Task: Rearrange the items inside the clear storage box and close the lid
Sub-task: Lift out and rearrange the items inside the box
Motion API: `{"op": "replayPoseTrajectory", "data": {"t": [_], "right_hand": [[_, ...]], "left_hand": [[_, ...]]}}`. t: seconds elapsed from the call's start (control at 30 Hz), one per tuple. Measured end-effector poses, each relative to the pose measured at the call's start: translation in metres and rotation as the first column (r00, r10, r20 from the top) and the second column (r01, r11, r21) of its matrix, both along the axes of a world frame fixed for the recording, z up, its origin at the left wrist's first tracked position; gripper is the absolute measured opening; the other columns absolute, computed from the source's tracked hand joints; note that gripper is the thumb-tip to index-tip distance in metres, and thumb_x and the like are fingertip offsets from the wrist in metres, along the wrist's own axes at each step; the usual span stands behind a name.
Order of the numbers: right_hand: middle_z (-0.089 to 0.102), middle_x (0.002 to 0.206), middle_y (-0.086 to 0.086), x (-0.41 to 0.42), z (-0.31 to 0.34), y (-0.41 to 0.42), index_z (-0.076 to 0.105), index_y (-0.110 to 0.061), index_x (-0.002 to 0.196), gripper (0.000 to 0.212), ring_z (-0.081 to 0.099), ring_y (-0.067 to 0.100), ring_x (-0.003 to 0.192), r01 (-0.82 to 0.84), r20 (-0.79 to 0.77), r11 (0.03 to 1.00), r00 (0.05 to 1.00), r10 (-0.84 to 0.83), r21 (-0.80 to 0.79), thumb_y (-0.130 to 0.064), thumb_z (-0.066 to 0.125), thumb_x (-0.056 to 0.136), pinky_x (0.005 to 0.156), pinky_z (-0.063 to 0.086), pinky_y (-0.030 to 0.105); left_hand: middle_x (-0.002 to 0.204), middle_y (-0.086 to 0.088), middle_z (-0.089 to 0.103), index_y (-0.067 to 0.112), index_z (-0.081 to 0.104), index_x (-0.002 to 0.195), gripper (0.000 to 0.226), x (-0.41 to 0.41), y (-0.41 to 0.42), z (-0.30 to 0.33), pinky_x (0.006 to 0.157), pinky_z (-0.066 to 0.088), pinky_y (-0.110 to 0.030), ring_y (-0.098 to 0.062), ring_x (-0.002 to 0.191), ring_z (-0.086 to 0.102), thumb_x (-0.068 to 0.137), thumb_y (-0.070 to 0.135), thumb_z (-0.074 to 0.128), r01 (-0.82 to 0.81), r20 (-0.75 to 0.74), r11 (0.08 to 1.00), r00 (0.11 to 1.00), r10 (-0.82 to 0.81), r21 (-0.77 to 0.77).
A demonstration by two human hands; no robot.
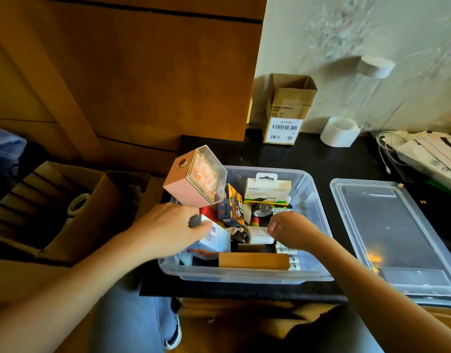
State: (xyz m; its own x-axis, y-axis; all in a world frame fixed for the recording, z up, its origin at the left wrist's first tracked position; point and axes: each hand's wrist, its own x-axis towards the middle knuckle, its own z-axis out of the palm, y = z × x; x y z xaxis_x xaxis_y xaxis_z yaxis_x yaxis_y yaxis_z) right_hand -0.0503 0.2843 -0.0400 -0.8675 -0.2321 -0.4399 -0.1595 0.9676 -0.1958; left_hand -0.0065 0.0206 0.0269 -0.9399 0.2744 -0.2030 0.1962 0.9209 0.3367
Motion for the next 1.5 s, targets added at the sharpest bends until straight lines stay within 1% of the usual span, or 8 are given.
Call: {"op": "replayPoseTrajectory", "data": {"t": [0.17, 0.4, 0.73, 0.83, 0.93, 1.13, 1.27, 1.5], "right_hand": [[0.067, 0.109, 0.0, -0.018, -0.002, -0.006, 0.062, -0.017, 0.114, 0.031, 0.062, 0.017, 0.097, -0.034, 0.037, 0.995, 0.999, 0.037, -0.097, -0.011, 0.063, 0.084, 0.088, 0.052, 0.031], [0.064, 0.115, -0.004, -0.037, -0.002, -0.018, 0.065, -0.022, 0.11, 0.032, 0.059, 0.012, 0.1, -0.087, 0.084, 0.981, 0.991, 0.102, -0.172, -0.004, 0.043, 0.093, 0.086, 0.048, 0.022], [0.06, 0.115, 0.003, -0.036, -0.005, -0.015, 0.058, -0.009, 0.111, 0.046, 0.057, 0.017, 0.107, -0.165, 0.269, 0.963, 0.938, 0.22, -0.212, 0.016, 0.032, 0.082, 0.095, 0.047, 0.031], [0.057, 0.107, -0.001, -0.033, -0.002, -0.012, 0.056, -0.009, 0.107, 0.04, 0.057, 0.01, 0.094, -0.105, 0.314, 0.962, 0.931, 0.185, -0.253, 0.015, 0.032, 0.084, 0.08, 0.05, 0.019], [0.056, 0.117, 0.009, -0.031, 0.002, -0.012, 0.053, -0.002, 0.112, 0.032, 0.06, 0.025, 0.103, -0.053, 0.368, 0.961, 0.917, 0.154, -0.272, 0.012, 0.035, 0.089, 0.083, 0.056, 0.034], [0.064, 0.115, 0.002, -0.038, 0.022, 0.002, 0.064, -0.01, 0.11, 0.03, 0.063, 0.011, 0.091, -0.139, 0.323, 0.988, 0.934, 0.155, -0.074, 0.002, 0.044, 0.092, 0.073, 0.051, 0.016], [0.061, 0.124, 0.011, -0.017, 0.02, 0.004, 0.059, -0.003, 0.122, 0.035, 0.06, 0.022, 0.111, -0.313, 0.536, 0.942, 0.82, 0.202, 0.123, 0.004, 0.041, 0.093, 0.095, 0.049, 0.033], [0.061, 0.122, 0.012, -0.003, 0.009, 0.004, 0.054, -0.005, 0.126, 0.036, 0.056, 0.025, 0.113, -0.24, 0.407, 0.953, 0.902, 0.147, 0.186, -0.003, 0.05, 0.09, 0.1, 0.045, 0.037]], "left_hand": [[0.062, 0.002, 0.047, 0.02, 0.044, 0.065, 0.043, -0.001, 0.017, -0.006, 0.048, 0.027, -0.024, -0.011, 0.057, 0.043, 0.089, 0.055, 0.041, 0.009, -0.08, 0.972, 0.996, -0.028, -0.235], [0.077, -0.003, 0.056, 0.018, 0.046, 0.068, 0.054, -0.01, 0.033, -0.018, 0.048, 0.019, -0.026, -0.02, 0.07, 0.047, 0.096, 0.059, 0.023, 0.23, 0.01, 0.793, 0.962, -0.273, -0.564], [0.083, 0.01, 0.064, 0.025, 0.064, 0.089, 0.044, -0.014, 0.013, -0.019, 0.055, 0.047, -0.022, -0.006, 0.071, 0.059, 0.098, 0.05, 0.029, 0.109, -0.255, 0.966, 0.952, -0.17, -0.235], [0.08, 0.012, 0.063, 0.027, 0.064, 0.087, 0.037, -0.014, 0.009, -0.017, 0.06, 0.052, -0.025, -0.004, 0.073, 0.059, 0.096, 0.051, 0.037, 0.104, -0.195, 0.992, 0.974, -0.117, -0.075], [0.091, 0.018, 0.062, 0.035, 0.06, 0.099, 0.034, -0.013, 0.004, -0.014, 0.063, 0.046, -0.018, 0.002, 0.081, 0.056, 0.089, 0.061, 0.042, 0.149, -0.073, 0.988, 0.987, -0.146, 0.038], [0.125, 0.025, 0.043, 0.048, 0.031, 0.131, 0.063, -0.006, -0.003, -0.014, 0.076, 0.037, -0.017, 0.002, 0.107, 0.046, 0.077, 0.073, 0.05, 0.364, 0.157, 0.93, 0.922, -0.353, -0.047], [0.122, 0.021, 0.046, 0.044, 0.032, 0.131, 0.055, -0.005, -0.001, -0.016, 0.069, 0.031, -0.016, -0.001, 0.104, 0.046, 0.083, 0.059, 0.055, 0.385, 0.105, 0.92, 0.92, -0.377, -0.067], [0.121, 0.019, 0.049, 0.042, 0.038, 0.129, 0.047, -0.004, -0.001, -0.011, 0.07, 0.034, -0.017, -0.002, 0.101, 0.049, 0.086, 0.052, 0.054, 0.4, 0.096, 0.913, 0.915, -0.393, -0.084]]}}
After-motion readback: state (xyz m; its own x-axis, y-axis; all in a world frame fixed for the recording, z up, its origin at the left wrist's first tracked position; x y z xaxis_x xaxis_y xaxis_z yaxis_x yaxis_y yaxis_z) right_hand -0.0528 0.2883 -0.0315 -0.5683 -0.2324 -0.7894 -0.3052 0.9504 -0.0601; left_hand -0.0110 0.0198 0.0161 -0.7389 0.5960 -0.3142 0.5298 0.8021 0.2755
